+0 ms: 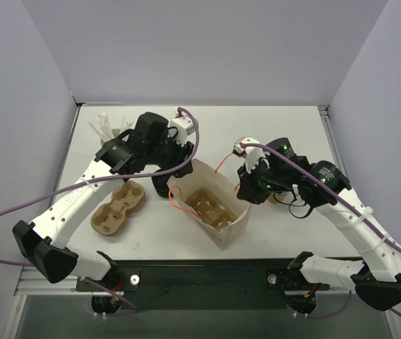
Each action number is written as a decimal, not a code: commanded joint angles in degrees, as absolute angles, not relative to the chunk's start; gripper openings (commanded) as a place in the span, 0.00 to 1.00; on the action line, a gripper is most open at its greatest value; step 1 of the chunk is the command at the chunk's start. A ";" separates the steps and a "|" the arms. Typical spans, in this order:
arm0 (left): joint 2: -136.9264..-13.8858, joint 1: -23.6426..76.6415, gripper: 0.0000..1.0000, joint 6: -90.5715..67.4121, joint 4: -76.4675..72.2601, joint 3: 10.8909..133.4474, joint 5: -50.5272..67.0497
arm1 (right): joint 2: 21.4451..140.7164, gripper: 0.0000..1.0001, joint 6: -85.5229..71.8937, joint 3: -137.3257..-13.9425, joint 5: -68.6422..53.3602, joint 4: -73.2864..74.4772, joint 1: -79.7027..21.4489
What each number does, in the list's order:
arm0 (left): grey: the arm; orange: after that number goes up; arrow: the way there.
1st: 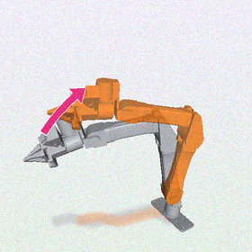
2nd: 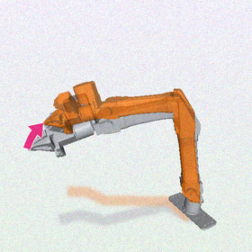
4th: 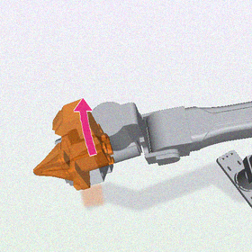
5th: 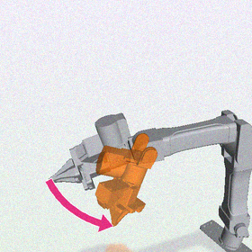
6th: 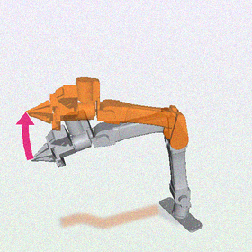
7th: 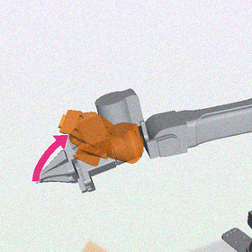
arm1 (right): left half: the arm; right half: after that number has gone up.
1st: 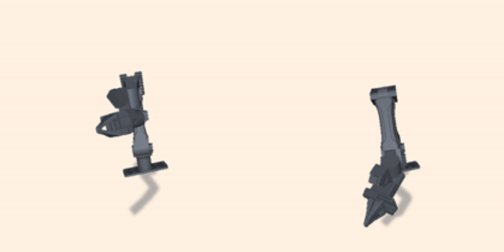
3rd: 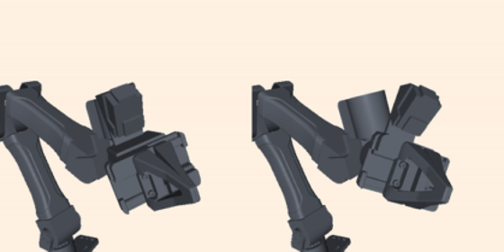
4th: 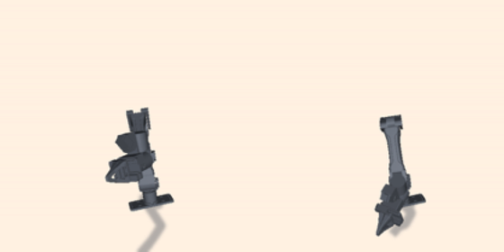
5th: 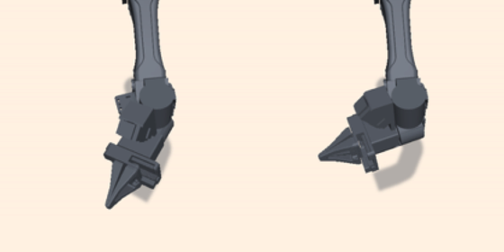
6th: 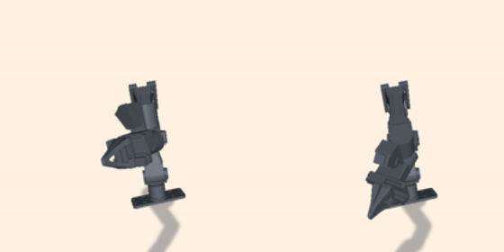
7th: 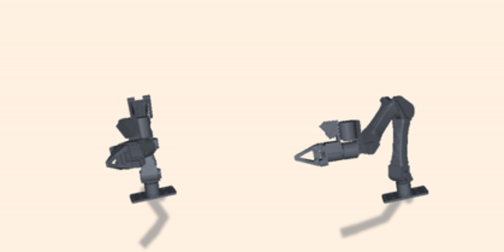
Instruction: Pack the takeout coffee
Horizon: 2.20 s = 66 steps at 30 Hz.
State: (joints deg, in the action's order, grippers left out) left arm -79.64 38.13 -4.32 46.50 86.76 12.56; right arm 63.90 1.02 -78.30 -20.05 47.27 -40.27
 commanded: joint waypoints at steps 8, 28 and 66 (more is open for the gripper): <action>-77.96 37.97 0.16 -3.16 45.00 85.52 13.98 | 64.51 0.10 0.80 -79.62 -20.39 44.65 -40.43; -52.48 39.73 0.00 -13.45 25.59 63.73 10.11 | 64.24 0.65 -14.68 -89.65 12.99 37.18 -39.38; -46.23 39.90 0.00 -16.79 33.84 62.93 12.04 | 101.59 0.86 1.32 -92.20 -4.22 46.58 -17.40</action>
